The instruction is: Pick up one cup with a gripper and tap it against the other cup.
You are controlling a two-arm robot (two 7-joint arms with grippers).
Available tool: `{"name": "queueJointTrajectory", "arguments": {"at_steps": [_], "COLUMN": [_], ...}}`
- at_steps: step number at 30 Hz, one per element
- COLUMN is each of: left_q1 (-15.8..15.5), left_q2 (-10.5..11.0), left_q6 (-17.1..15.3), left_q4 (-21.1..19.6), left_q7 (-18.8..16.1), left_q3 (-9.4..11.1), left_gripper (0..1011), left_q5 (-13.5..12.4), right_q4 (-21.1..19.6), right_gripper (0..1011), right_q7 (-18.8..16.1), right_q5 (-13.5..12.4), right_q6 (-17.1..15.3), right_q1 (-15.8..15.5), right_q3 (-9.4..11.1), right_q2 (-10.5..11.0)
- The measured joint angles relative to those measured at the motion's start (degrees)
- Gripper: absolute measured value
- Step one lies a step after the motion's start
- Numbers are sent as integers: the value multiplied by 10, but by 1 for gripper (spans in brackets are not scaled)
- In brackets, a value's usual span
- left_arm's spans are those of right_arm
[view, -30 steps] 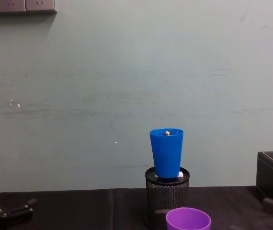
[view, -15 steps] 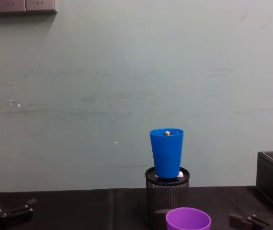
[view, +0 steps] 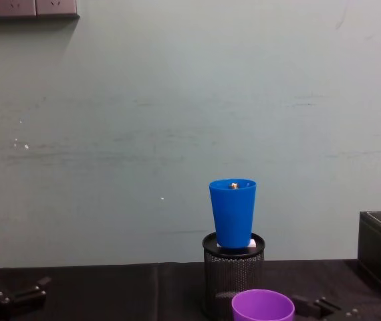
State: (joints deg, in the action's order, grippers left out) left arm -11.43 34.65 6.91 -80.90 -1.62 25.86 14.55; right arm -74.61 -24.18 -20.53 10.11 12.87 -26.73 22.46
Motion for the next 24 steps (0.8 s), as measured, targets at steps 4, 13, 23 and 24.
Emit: {"name": "queueJointTrajectory", "arguments": {"at_steps": [4, 13, 23, 24], "left_q1": [0, 0, 0, 0], "left_q2": [0, 0, 0, 0], "left_q6": [0, 0, 0, 0], "left_q4": [0, 0, 0, 0], "left_q7": [0, 0, 0, 0], "left_q3": [0, 0, 0, 0], "left_gripper": [1000, 1000, 1000, 1000], "left_q5": [0, 0, 0, 0], "right_q4": [20, 58, 72, 72], "right_gripper": [1003, 1003, 1003, 1003], "right_q7": [-8, -18, -19, -19], "right_q5": [3, 21, 40, 40], "right_q6": [1, 14, 29, 29], "right_q1": [11, 33, 38, 38], "right_q3": [0, 0, 5, 5], "right_q2": [-14, -39, -53, -53]}}
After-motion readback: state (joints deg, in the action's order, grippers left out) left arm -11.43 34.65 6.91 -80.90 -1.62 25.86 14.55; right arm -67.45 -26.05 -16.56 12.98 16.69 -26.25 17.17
